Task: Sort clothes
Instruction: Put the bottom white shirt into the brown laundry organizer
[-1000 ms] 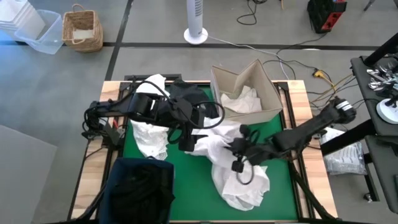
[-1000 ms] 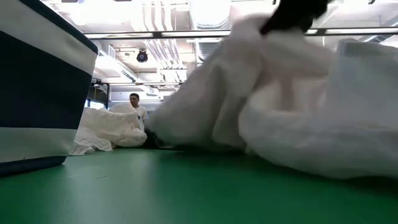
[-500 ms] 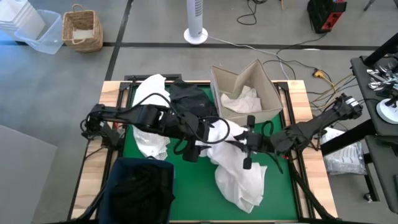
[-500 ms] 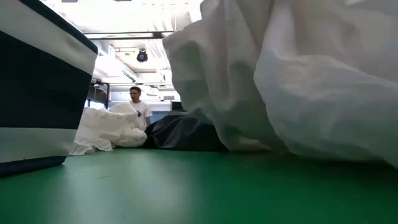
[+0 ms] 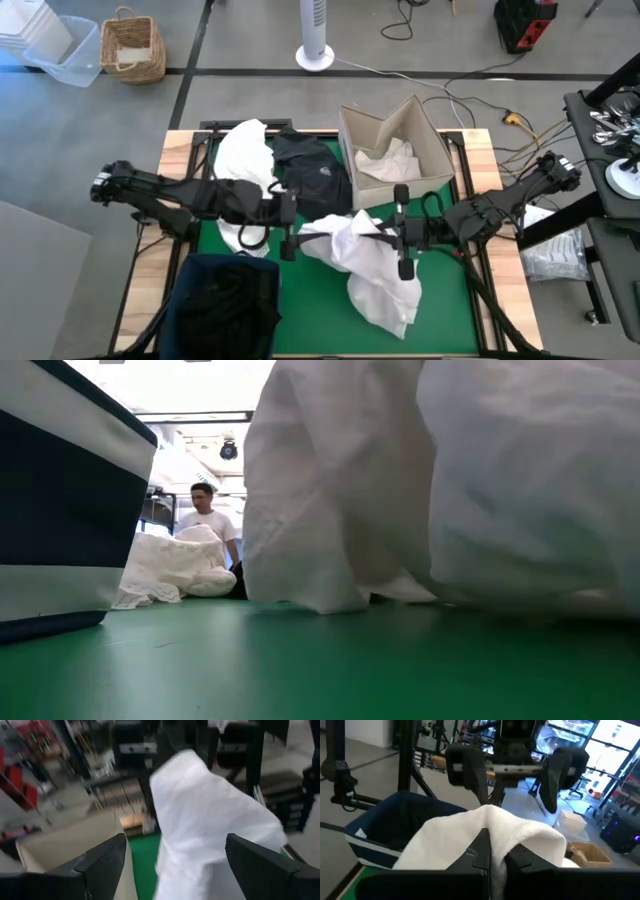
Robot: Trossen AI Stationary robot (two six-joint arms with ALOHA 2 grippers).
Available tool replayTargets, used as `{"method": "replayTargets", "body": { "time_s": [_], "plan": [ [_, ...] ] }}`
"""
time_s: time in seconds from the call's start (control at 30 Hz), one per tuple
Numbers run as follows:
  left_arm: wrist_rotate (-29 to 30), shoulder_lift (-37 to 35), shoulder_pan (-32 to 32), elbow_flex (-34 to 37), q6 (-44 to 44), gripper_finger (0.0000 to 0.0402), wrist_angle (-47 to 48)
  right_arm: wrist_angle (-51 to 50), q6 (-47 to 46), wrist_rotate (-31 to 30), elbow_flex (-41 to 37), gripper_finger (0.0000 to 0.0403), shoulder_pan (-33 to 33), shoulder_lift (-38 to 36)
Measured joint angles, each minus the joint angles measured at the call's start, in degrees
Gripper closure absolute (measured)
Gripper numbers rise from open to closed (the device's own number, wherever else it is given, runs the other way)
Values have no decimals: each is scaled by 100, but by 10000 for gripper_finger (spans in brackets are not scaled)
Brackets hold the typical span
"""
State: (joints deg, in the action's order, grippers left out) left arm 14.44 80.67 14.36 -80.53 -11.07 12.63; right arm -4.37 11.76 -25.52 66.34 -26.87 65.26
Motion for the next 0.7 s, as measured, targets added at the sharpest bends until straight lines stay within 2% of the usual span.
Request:
{"method": "replayTargets", "body": {
  "time_s": [0.1,0.27,0.47,0.6,0.7],
  "plan": [
    [2,-253,51,683,-281,86,-811,-107,244,0,326,394,0,199],
    [-112,-485,60,1513,-233,86,-2072,-384,601,2,1024,394,0,543],
    [-1683,-508,74,2083,-379,86,-2953,-920,874,-14,1950,394,14,950],
    [-1666,-478,63,2215,-95,86,-3347,-1084,1023,-387,2389,394,25,1133],
    [-1283,-326,64,2246,131,86,-3711,-1090,1083,-453,2527,394,54,1234]
  ]
}}
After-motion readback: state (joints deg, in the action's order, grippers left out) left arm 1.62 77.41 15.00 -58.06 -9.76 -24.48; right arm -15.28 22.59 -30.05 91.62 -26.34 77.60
